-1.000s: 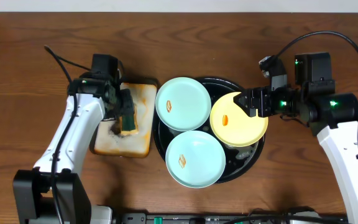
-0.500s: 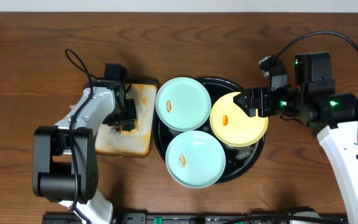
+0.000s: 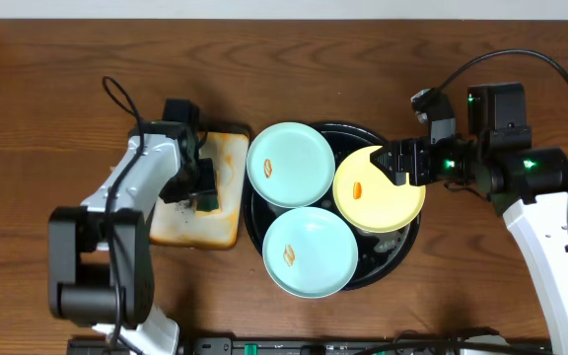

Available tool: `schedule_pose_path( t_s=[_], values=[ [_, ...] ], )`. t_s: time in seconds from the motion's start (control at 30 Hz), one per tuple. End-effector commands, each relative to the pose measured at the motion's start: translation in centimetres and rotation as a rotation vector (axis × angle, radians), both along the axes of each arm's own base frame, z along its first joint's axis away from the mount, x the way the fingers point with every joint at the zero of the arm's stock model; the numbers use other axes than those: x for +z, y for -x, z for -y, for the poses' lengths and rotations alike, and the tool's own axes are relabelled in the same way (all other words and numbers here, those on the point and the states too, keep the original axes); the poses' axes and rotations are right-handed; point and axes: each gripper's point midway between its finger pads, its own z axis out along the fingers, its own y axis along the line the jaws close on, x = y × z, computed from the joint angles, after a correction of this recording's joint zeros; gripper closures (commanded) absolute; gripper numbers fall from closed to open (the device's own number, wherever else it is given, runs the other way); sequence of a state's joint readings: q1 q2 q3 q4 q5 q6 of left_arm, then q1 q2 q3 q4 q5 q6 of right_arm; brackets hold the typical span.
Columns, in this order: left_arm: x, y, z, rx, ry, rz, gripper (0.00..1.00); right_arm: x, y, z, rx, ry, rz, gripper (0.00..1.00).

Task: Clean dirty plates on tray and stack at the side
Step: 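Rub the sponge in the soapy tray with the left gripper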

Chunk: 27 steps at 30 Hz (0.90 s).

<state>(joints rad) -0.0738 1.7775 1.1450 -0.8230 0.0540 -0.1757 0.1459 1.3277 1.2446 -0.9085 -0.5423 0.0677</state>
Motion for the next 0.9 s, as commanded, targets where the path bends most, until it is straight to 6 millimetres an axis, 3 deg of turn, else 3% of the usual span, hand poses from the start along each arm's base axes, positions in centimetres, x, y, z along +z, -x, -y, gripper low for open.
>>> schedule_pose_path(
  t_s=[0.0, 0.13, 0.33, 0.5, 0.63, 0.7, 0.8, 0.87],
  values=[
    [3.2, -1.4, 0.3, -0.002, 0.014, 0.099, 0.43, 0.9, -0.4, 0.3, -0.016, -0.006, 0.018, 0.25],
    [3.0, -1.0, 0.8, -0.013, 0.014, 0.085, 0.43, 0.9, -0.4, 0.3, -0.016, -0.006, 0.018, 0.25],
    [0.0, -0.2, 2.5, -0.064, 0.01, 0.051, 0.44, 0.9, -0.4, 0.3, -0.016, -0.006, 0.019, 0.25],
    [-1.9, 0.2, 0.9, 0.01, -0.108, 0.022, 0.47, 0.8, -0.3, 0.3, -0.016, -0.006, 0.014, 0.25],
    [-3.2, 0.1, 0.8, 0.022, -0.12, 0.003, 0.49, 0.7, -0.2, 0.3, -0.016, -0.005, 0.009, 0.25],
    [-3.9, 0.0, 0.9, 0.029, -0.113, -0.005, 0.55, 0.7, -0.2, 0.3, -0.016, -0.005, 0.009, 0.25],
    [-4.6, 0.2, 0.9, 0.028, -0.116, -0.021, 0.75, 0.7, -0.2, 0.3, -0.016, -0.005, 0.007, 0.25],
    [-4.5, 0.2, 0.9, 0.028, -0.116, -0.021, 0.81, 0.7, -0.2, 0.4, -0.016, -0.004, 0.005, 0.25]
  ],
)
